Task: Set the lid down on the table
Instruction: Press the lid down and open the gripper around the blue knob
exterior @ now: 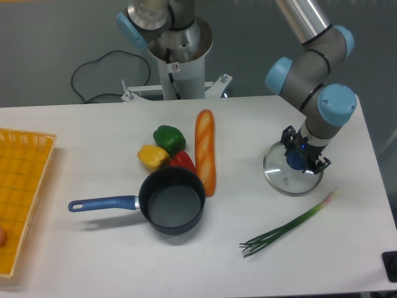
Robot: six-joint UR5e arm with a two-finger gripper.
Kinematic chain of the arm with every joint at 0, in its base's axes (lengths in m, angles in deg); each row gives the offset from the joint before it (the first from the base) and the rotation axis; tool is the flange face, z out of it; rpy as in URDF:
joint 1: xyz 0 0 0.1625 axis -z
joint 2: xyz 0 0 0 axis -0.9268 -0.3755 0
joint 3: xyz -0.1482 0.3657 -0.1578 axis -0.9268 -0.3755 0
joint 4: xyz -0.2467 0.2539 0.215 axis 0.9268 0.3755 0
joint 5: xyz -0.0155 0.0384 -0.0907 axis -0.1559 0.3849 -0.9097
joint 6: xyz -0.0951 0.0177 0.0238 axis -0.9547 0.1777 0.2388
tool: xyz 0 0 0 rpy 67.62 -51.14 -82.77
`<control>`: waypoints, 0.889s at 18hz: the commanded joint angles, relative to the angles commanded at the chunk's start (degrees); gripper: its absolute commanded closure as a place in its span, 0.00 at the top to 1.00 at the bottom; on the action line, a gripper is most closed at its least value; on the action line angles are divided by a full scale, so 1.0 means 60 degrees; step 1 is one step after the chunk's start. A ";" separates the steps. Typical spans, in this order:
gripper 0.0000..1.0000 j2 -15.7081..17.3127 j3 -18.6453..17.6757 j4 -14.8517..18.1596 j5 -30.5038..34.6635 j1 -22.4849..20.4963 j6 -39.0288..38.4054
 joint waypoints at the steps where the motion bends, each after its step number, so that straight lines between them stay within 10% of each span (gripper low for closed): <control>1: 0.35 -0.0015 0.0000 0.0000 0.0000 0.0000 0.0000; 16: 0.59 -0.0029 0.0000 0.0015 0.0000 0.0000 0.0000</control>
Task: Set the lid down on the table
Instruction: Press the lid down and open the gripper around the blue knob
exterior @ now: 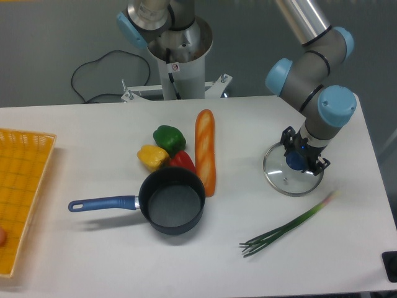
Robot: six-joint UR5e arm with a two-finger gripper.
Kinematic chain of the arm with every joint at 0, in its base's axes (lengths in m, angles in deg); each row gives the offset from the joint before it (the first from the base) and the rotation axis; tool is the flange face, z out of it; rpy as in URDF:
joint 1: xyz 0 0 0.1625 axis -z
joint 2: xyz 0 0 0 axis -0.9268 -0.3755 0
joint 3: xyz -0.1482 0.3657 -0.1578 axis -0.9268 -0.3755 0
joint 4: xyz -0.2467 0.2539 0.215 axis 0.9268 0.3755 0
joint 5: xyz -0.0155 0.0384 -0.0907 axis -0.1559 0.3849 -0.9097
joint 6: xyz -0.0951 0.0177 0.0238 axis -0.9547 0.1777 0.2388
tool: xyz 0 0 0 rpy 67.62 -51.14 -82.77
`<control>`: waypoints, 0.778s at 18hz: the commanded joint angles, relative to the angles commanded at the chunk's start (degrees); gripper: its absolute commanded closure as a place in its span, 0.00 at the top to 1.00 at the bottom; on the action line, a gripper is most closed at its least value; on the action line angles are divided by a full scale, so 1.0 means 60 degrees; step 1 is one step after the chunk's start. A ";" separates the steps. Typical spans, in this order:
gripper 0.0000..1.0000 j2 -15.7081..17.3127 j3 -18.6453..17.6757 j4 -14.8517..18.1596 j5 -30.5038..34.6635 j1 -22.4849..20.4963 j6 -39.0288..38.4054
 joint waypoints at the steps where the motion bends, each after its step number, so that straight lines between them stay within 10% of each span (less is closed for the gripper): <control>1: 0.63 0.0000 0.0000 0.0000 0.0000 0.0000 0.0000; 14: 1.00 0.0000 0.0044 0.0000 0.0000 0.0000 0.0000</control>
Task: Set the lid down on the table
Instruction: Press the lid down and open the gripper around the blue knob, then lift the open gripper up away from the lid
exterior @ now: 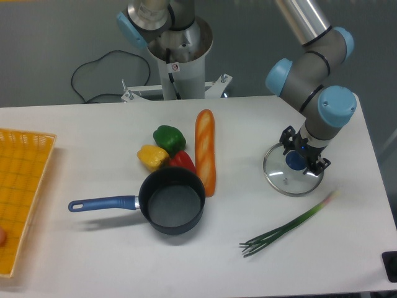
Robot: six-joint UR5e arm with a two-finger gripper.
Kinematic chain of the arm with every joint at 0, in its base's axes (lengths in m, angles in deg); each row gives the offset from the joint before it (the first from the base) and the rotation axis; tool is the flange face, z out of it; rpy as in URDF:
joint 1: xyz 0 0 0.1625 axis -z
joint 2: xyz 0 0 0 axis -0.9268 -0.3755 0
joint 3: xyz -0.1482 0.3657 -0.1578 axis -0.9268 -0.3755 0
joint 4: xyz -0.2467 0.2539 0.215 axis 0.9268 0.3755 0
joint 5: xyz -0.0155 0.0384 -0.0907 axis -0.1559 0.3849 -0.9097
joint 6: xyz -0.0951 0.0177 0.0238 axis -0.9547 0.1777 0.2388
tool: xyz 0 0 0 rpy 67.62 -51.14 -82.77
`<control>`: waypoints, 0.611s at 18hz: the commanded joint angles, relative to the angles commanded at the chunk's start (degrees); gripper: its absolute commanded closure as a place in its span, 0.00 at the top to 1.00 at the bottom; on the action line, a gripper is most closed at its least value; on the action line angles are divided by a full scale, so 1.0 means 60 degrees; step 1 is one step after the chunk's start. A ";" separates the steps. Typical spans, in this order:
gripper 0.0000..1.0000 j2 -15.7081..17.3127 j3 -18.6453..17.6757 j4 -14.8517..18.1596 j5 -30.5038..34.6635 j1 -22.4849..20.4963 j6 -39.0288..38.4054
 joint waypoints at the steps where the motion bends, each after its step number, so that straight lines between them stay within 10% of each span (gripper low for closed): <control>1: 1.00 0.0015 0.0000 0.0000 0.0000 0.0000 0.0000; 11: 1.00 0.0585 0.0205 0.0044 0.0015 -0.0029 0.0058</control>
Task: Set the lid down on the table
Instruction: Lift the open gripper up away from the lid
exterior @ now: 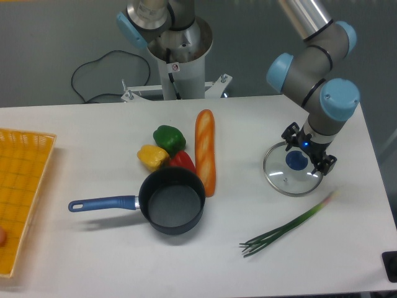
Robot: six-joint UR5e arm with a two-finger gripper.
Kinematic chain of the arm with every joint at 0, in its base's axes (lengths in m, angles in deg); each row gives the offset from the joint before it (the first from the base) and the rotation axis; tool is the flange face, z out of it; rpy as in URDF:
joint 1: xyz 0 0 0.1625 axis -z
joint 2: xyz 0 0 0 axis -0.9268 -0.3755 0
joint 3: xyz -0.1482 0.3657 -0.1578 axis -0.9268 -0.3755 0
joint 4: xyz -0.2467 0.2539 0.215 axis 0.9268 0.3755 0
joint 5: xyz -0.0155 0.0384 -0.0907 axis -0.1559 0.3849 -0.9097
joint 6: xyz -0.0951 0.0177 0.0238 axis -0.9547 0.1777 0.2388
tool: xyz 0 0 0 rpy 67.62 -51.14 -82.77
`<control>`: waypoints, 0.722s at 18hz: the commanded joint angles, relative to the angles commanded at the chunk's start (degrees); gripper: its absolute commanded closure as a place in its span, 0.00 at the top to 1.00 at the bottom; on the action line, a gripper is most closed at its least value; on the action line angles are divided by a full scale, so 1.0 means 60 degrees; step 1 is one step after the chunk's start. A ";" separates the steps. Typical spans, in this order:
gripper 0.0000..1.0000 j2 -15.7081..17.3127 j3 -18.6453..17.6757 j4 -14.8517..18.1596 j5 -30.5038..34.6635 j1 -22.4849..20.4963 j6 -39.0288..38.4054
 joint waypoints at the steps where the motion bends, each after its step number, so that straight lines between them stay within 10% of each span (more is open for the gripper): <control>1: 1.00 0.0117 -0.0015 0.0015 0.0015 -0.0029 0.0000; 13: 1.00 0.0147 0.0761 0.0307 -0.0044 -0.0132 0.0088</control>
